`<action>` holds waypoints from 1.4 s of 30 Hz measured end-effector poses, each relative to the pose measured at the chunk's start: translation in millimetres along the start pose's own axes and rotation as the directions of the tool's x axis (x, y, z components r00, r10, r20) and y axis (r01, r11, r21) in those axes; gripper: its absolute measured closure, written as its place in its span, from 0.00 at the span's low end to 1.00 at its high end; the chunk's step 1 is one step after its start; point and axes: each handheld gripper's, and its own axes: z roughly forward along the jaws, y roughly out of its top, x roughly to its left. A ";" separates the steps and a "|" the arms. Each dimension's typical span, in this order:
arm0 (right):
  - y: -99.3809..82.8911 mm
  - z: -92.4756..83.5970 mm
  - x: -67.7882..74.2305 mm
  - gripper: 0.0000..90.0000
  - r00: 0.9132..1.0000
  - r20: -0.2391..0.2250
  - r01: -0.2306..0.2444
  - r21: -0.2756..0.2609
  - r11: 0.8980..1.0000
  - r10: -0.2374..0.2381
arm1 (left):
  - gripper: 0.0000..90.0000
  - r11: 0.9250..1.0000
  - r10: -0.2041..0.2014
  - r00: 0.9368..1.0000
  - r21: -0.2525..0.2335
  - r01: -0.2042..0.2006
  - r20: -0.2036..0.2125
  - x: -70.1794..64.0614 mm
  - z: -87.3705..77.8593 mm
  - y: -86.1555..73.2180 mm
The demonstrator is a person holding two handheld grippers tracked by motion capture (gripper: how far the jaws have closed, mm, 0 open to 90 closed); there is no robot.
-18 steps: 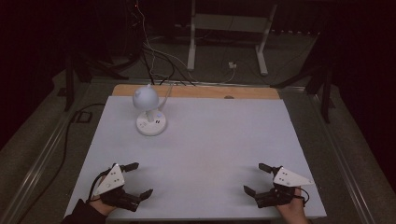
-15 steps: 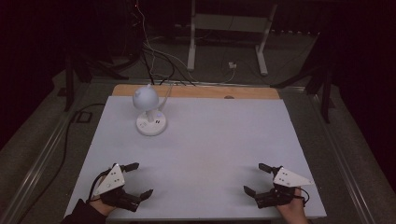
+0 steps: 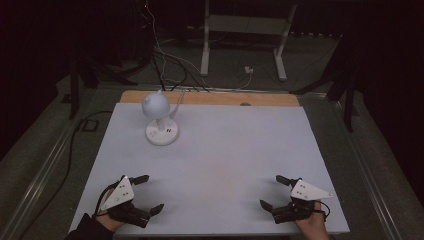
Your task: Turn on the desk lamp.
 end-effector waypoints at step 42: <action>3.5 -4.0 5.2 0.00 1.000 0.008 0.005 -0.041 0.999 -0.004 | 0.00 1.000 0.028 0.995 0.000 -0.028 0.096 -3.5 11.0 45.3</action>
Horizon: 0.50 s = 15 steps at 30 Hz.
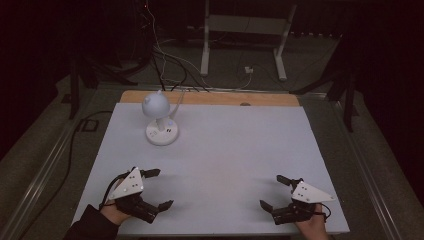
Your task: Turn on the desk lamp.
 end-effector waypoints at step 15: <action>-0.2 -0.6 -0.4 0.00 1.000 0.004 -0.005 0.000 1.000 0.005 | 0.00 0.998 -0.057 0.997 -0.021 0.056 -0.046 13.9 2.8 11.1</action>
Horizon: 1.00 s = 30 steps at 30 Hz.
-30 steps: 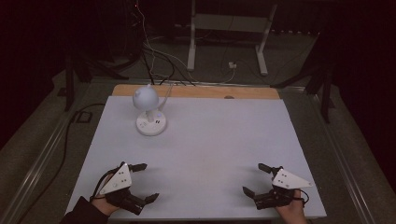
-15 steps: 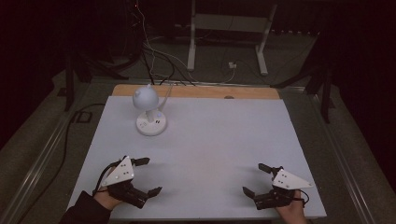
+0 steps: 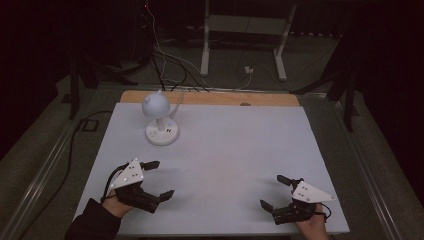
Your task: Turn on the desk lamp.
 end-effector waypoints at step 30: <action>-0.2 -1.2 0.0 0.00 1.000 -0.011 -0.011 -0.009 1.000 0.011 | 0.00 0.995 -0.101 0.979 -0.023 0.099 -0.177 31.9 27.7 17.7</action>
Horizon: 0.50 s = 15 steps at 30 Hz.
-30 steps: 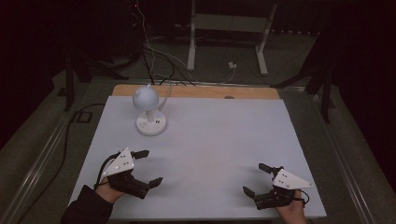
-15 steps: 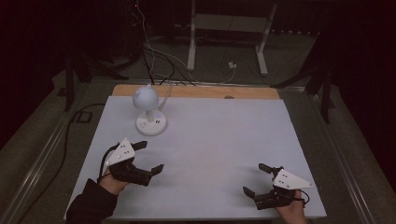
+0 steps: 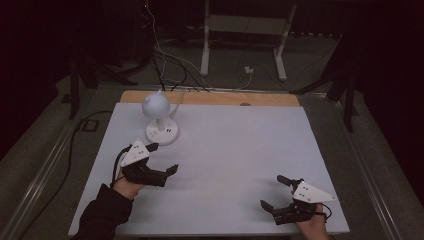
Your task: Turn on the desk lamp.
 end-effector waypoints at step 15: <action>0.1 -0.3 -0.4 0.00 1.000 0.001 0.001 -0.002 1.000 -0.001 | 0.00 0.999 -0.052 0.994 0.008 0.053 -0.099 15.7 18.0 4.0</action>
